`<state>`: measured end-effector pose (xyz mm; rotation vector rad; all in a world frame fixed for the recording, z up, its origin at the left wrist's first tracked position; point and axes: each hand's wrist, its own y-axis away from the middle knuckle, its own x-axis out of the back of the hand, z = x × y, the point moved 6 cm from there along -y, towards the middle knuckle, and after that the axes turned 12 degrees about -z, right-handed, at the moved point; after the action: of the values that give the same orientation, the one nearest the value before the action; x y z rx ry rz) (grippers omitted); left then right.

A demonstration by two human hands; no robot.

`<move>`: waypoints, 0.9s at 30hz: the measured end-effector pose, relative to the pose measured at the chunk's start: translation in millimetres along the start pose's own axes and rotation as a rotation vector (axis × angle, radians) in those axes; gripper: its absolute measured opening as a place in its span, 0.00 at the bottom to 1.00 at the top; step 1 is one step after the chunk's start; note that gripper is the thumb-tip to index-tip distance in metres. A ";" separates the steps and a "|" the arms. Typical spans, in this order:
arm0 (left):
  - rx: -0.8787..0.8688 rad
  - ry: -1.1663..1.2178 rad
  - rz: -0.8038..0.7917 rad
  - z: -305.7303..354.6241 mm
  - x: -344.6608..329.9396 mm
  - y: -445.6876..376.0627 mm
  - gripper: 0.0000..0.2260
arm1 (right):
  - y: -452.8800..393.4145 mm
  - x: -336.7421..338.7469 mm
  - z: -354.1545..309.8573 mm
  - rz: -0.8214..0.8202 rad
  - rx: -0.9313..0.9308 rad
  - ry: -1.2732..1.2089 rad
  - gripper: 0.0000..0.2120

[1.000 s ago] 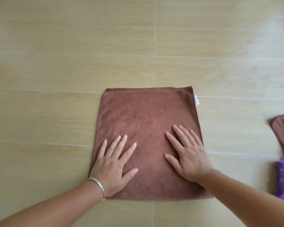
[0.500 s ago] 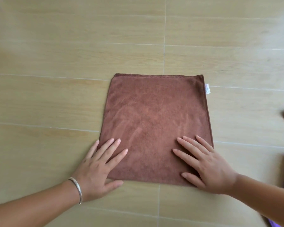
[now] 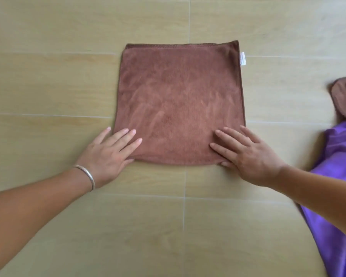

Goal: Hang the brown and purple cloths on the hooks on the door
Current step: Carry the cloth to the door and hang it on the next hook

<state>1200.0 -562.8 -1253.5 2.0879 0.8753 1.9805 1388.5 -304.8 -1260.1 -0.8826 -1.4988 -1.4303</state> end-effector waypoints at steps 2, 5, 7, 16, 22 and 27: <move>0.017 0.022 -0.046 -1.9 15.8 12.6 0.29 | 7.8 17.6 -0.1 -0.081 -0.100 -0.020 0.26; 0.041 0.043 -0.067 -9.7 53.9 40.8 0.28 | 27.7 58.5 -1.0 -0.166 -0.216 -0.068 0.30; 0.092 0.045 -0.117 -20.2 83.9 57.2 0.29 | 40.5 88.5 -1.1 -0.192 -0.247 -0.081 0.29; 0.205 0.014 -0.159 -80.3 282.0 141.4 0.29 | 103.6 300.2 21.5 -0.235 -0.314 -0.114 0.28; 0.212 -0.016 -0.061 -126.0 463.8 219.4 0.32 | 153.5 489.4 50.9 -0.177 -0.280 -0.169 0.27; 0.164 0.015 0.033 -153.7 631.3 303.0 0.35 | 219.2 667.0 65.6 -0.096 -0.264 -0.226 0.25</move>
<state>1129.5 -547.2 -540.2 2.1894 1.0456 2.0064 1329.5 -264.9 -558.6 -1.1791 -1.5563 -1.6708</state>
